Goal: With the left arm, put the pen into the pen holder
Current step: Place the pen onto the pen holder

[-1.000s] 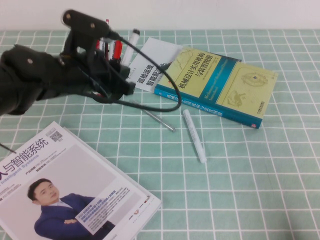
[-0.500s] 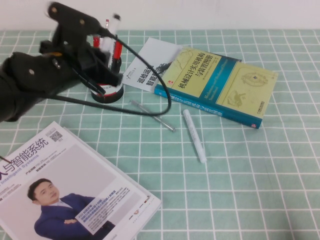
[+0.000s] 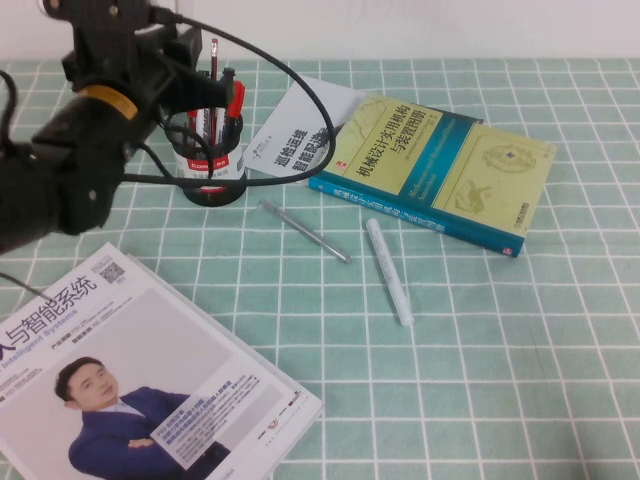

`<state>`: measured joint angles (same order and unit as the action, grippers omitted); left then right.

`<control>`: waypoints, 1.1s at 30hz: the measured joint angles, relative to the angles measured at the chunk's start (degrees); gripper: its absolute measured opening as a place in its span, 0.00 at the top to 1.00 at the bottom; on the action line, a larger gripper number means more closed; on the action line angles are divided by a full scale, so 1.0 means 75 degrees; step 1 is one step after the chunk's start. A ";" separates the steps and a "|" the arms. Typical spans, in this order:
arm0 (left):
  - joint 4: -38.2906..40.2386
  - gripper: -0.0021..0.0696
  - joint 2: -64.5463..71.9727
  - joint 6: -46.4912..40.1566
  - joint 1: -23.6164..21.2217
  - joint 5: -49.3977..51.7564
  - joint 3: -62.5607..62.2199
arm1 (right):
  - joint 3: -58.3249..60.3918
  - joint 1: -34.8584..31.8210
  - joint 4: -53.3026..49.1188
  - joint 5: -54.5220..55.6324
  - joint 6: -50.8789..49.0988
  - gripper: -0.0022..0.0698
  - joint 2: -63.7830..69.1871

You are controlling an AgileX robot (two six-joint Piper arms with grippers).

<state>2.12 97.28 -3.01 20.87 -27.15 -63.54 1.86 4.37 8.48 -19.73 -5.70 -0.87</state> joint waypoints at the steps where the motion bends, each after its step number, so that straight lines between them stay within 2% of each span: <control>1: -0.0018 0.81 0.0114 0.0106 -0.0009 -0.0133 0.0000 | 0.0000 0.0000 0.0000 0.0000 0.0000 1.00 0.0000; 17: -0.0065 0.81 0.1920 0.0644 -0.0377 0.0028 -0.1574 | 0.0000 0.0000 0.0015 0.0000 0.0000 1.00 0.0000; 33: -0.0071 0.81 0.2621 0.0644 -0.0394 0.0315 -0.1744 | 0.0000 0.0000 0.0015 0.0000 0.0000 1.00 0.0000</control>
<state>1.59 116.94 1.82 17.92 -24.78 -76.62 1.86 4.37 8.59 -19.73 -5.70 -0.87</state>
